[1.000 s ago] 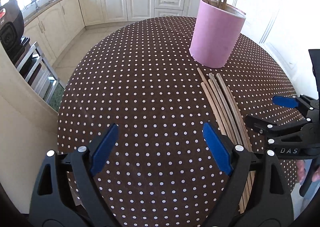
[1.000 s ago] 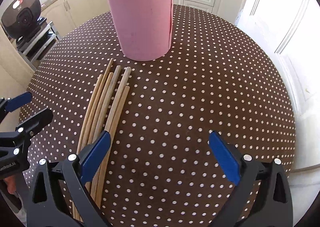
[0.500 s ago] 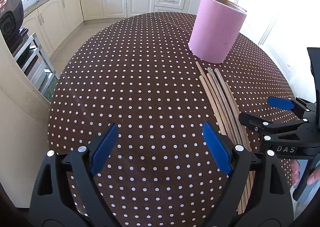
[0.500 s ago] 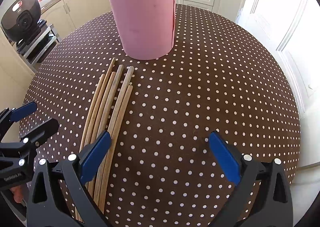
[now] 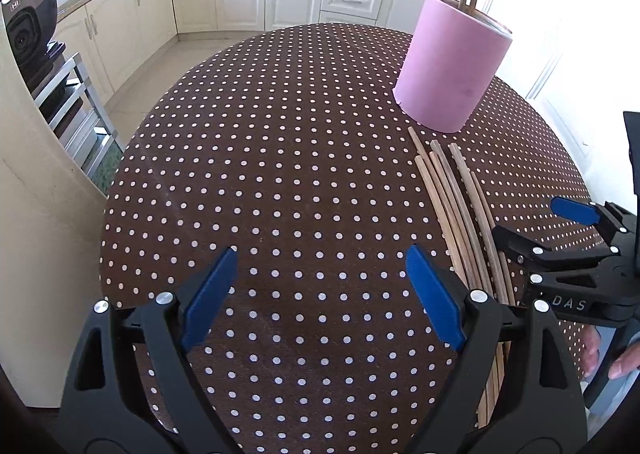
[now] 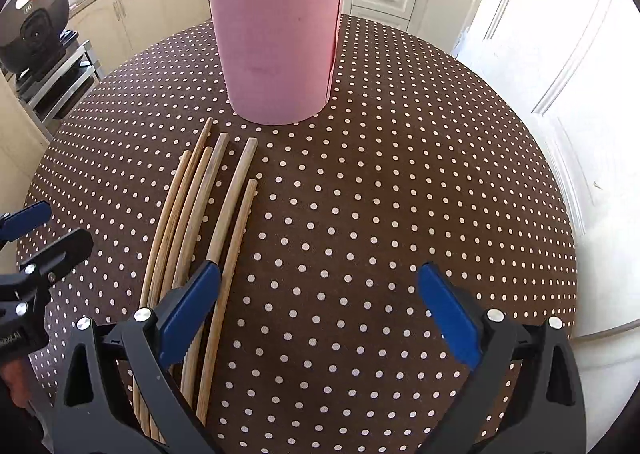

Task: Organize utensils
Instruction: 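Lower the open left gripper onto a chopstick in the pile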

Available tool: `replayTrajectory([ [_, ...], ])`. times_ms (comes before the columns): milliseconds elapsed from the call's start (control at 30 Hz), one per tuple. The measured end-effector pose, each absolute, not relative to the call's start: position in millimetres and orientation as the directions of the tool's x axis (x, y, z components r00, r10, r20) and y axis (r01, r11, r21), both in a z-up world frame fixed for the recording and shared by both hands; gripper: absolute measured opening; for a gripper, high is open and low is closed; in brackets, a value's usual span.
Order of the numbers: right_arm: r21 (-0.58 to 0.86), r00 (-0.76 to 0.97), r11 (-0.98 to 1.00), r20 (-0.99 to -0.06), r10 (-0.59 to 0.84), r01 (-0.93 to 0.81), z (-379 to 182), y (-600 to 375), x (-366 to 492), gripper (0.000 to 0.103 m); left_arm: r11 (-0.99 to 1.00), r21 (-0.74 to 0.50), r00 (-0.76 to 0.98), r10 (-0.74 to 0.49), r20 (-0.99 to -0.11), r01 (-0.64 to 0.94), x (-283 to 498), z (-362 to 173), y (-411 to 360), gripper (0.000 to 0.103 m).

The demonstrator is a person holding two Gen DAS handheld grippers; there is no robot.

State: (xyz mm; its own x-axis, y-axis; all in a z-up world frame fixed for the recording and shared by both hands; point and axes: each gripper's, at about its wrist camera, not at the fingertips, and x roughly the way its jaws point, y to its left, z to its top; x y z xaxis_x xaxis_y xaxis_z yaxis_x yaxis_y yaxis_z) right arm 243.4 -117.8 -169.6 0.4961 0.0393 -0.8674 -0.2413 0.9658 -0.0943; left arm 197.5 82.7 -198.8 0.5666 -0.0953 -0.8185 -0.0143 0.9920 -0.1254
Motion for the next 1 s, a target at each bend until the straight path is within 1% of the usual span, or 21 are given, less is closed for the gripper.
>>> replayTrajectory([
  [67, -0.095, 0.491, 0.964, -0.87, 0.042, -0.25, -170.7, -115.0, 244.6, 0.095, 0.992, -0.127, 0.57, -0.095, -0.816, -0.018, 197.8, -197.9, 83.2, 0.085],
  [100, -0.122, 0.485, 0.96, -0.874, 0.016, -0.251, -173.1, -112.4, 245.0, 0.095, 0.992, -0.128, 0.572, -0.095, -0.815, -0.018, 197.8, -197.6, 83.1, 0.085],
  [233, -0.181, 0.537, 0.951, -0.843, -0.019, -0.252, -173.6, -99.4, 239.0, 0.095, 0.992, -0.13, 0.574, -0.101, -0.813, -0.009, 197.9, -197.2, 80.9, 0.085],
  [333, -0.175, 0.552, 0.951, -0.834, -0.006, -0.254, -174.1, -100.5, 233.3, 0.094, 0.992, -0.123, 0.566, -0.095, -0.819, -0.011, 200.9, -199.2, 76.0, 0.085],
  [400, -0.154, 0.555, 0.951, -0.831, 0.023, -0.269, -174.5, -103.1, 225.7, 0.088, 0.991, -0.132, 0.561, -0.105, -0.821, -0.008, 201.9, -200.2, 73.5, 0.085],
  [467, -0.125, 0.547, 0.951, -0.835, 0.052, -0.282, -174.7, -111.4, 216.5, 0.079, 0.989, -0.145, 0.553, -0.12, -0.824, -0.001, 203.7, -201.8, 69.6, 0.085],
  [567, -0.112, 0.537, 0.947, -0.84, 0.071, -0.3, -174.6, -119.2, 208.9, 0.073, 0.985, -0.172, 0.538, -0.158, -0.828, 0.024, 207.6, -203.0, 59.4, 0.085],
  [767, -0.105, 0.535, 0.945, -0.841, 0.082, -0.31, -173.8, -116.7, 205.0, 0.073, 0.983, -0.179, 0.533, -0.174, -0.828, 0.043, 215.8, -203.2, 41.9, 0.085],
  [1000, -0.074, 0.524, 0.944, -0.845, 0.111, -0.32, -172.5, -127.2, 208.8, 0.073, 0.994, -0.106, 0.535, -0.104, -0.838, 0.027, 225.6, -209.6, 23.0, 0.085],
])
